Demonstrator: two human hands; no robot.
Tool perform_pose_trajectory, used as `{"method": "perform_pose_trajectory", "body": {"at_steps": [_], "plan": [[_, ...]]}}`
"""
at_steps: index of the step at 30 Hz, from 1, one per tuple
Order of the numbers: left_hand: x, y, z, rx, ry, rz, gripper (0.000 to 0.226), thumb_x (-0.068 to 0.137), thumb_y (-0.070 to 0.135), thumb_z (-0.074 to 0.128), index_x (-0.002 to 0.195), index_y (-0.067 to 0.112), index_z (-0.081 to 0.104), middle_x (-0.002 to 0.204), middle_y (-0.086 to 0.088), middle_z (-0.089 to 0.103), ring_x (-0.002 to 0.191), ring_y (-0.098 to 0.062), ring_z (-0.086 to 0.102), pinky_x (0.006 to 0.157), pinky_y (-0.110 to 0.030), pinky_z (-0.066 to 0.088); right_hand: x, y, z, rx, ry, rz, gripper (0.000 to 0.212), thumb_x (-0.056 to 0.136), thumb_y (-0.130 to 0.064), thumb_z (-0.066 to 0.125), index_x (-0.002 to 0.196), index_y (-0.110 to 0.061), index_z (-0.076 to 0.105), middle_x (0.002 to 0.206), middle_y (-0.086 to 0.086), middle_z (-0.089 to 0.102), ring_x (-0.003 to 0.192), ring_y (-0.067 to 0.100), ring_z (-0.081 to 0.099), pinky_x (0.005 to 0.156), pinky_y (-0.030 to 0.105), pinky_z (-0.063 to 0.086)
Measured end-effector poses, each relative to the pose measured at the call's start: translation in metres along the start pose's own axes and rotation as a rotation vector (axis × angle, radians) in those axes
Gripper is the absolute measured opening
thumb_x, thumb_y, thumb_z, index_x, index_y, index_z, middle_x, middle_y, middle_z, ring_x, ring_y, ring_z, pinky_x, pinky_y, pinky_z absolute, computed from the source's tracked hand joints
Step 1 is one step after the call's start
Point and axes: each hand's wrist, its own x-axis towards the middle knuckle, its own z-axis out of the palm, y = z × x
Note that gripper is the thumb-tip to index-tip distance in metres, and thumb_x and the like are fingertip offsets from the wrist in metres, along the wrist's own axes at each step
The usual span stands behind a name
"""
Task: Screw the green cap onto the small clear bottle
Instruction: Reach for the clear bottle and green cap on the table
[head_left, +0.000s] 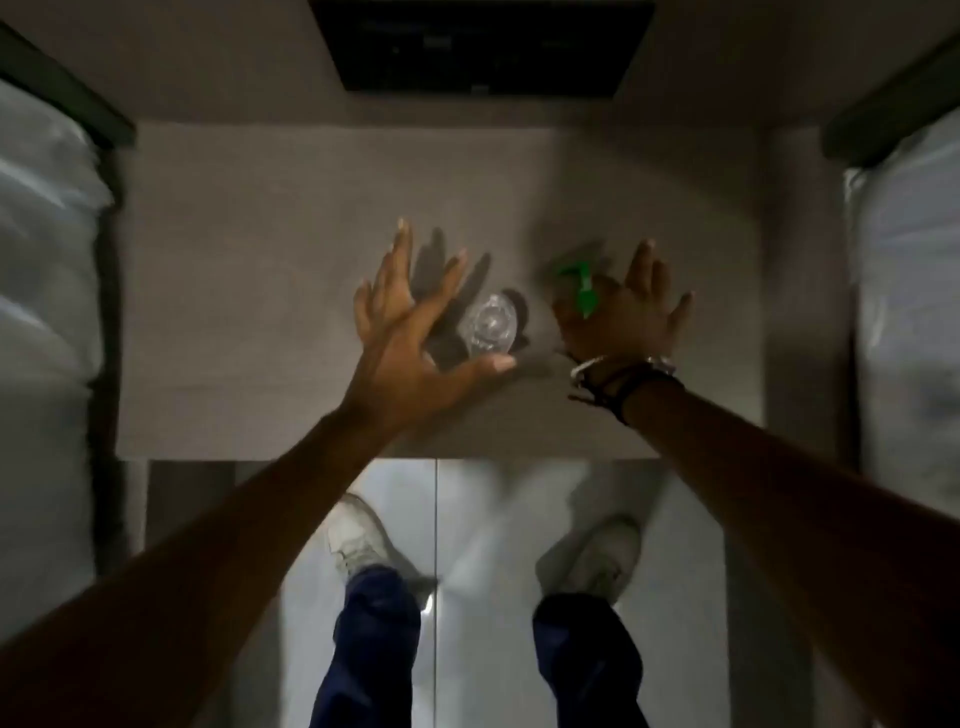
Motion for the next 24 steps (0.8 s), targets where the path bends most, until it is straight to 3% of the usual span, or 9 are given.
{"method": "perform_pose_trajectory", "body": {"at_steps": [3, 7, 14, 18, 24], "plan": [[0.014, -0.004, -0.001, -0.047, -0.061, 0.108, 0.085, 0.068, 0.070, 0.063, 0.143, 0.041, 0.035, 0.161, -0.011, -0.009, 0.145, -0.024, -0.008, 0.112, -0.056, -0.007, 0.015, -0.005, 0.011, -0.059, 0.059, 0.050, 0.041, 0.091, -0.043, 0.056, 0.120, -0.017, 0.066, 0.164, 0.013, 0.017, 0.150, 0.032, 0.015, 0.118, 0.063, 0.009], [0.018, -0.009, -0.005, -0.084, -0.080, 0.135, 0.072, 0.066, 0.066, 0.069, 0.132, 0.042, 0.051, 0.162, -0.007, -0.002, 0.147, -0.021, -0.006, 0.113, -0.053, -0.005, 0.017, -0.003, 0.012, -0.043, 0.003, 0.167, 0.050, 0.090, -0.048, 0.059, 0.122, -0.010, 0.064, 0.164, 0.013, 0.016, 0.150, 0.032, 0.012, 0.118, 0.064, 0.010], [0.022, -0.009, -0.007, -0.060, -0.118, 0.148, 0.072, 0.068, 0.072, 0.062, 0.133, 0.047, 0.046, 0.162, 0.001, -0.007, 0.147, -0.016, -0.012, 0.112, -0.046, -0.011, 0.015, 0.004, 0.005, -0.099, -0.057, 0.160, 0.048, 0.084, -0.049, 0.063, 0.115, -0.013, 0.068, 0.160, 0.013, 0.028, 0.148, 0.033, 0.016, 0.116, 0.068, 0.012], [0.024, -0.008, -0.008, -0.072, -0.133, 0.137, 0.067, 0.067, 0.072, 0.061, 0.128, 0.045, 0.053, 0.162, 0.001, -0.004, 0.146, -0.014, -0.013, 0.112, -0.044, -0.012, 0.012, 0.009, 0.003, -0.173, -0.088, 0.175, 0.039, 0.082, -0.045, 0.065, 0.105, -0.014, 0.072, 0.150, 0.011, 0.042, 0.143, 0.032, 0.025, 0.114, 0.067, 0.019], [0.024, -0.006, -0.010, -0.041, -0.149, 0.136, 0.067, 0.067, 0.070, 0.065, 0.129, 0.046, 0.052, 0.162, 0.000, -0.004, 0.145, -0.013, -0.017, 0.111, -0.044, -0.014, 0.008, 0.002, -0.010, 0.008, -0.083, 0.201, 0.029, 0.085, -0.040, 0.067, 0.096, -0.014, 0.074, 0.148, 0.008, 0.047, 0.145, 0.031, 0.024, 0.116, 0.064, 0.016]]}}
